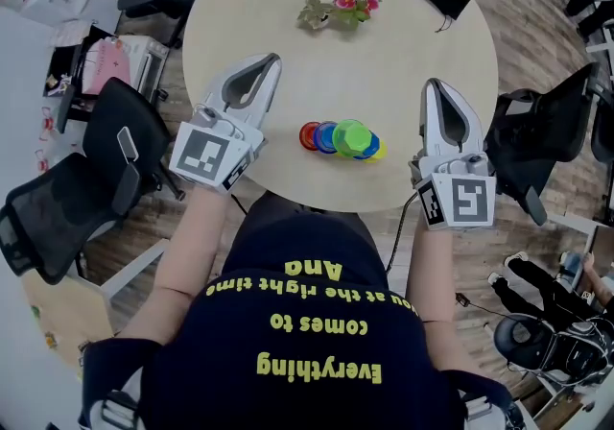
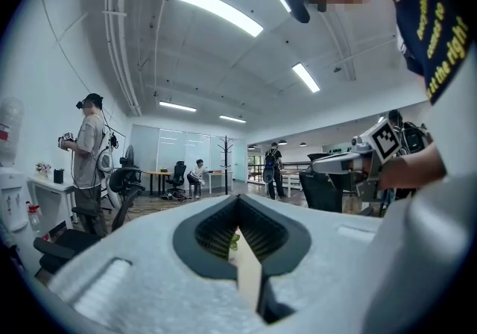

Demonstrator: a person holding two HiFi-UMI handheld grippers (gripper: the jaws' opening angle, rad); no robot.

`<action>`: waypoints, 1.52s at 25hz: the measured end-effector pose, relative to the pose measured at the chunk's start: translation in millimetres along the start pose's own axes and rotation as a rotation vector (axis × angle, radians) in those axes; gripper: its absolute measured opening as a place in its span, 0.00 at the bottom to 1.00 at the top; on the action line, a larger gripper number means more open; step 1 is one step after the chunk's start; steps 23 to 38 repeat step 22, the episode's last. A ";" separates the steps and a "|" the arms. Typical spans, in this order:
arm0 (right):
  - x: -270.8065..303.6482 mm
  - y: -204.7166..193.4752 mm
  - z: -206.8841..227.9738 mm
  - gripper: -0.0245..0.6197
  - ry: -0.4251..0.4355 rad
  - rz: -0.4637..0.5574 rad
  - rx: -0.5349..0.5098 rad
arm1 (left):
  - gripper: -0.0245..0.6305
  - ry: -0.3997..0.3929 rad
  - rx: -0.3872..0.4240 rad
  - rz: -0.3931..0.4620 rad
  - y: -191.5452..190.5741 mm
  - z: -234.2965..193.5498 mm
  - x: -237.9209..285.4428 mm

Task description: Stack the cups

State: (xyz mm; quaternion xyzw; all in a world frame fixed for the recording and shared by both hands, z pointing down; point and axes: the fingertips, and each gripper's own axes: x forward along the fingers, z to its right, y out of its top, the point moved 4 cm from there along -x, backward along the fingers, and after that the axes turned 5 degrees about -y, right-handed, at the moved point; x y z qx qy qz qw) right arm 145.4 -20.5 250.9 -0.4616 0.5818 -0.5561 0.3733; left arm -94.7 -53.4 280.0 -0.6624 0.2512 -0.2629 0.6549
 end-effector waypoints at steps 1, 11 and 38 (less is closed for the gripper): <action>-0.7 -0.2 0.0 0.05 -0.002 0.000 0.000 | 0.04 0.002 -0.001 0.001 0.0 -0.2 -0.5; -4.3 -1.7 -0.3 0.05 -0.009 0.007 -0.001 | 0.04 0.014 -0.003 0.003 2.3 -1.7 -1.1; -9.3 -1.8 -0.2 0.05 -0.022 0.016 -0.003 | 0.04 0.030 -0.003 0.001 2.4 -6.0 -6.2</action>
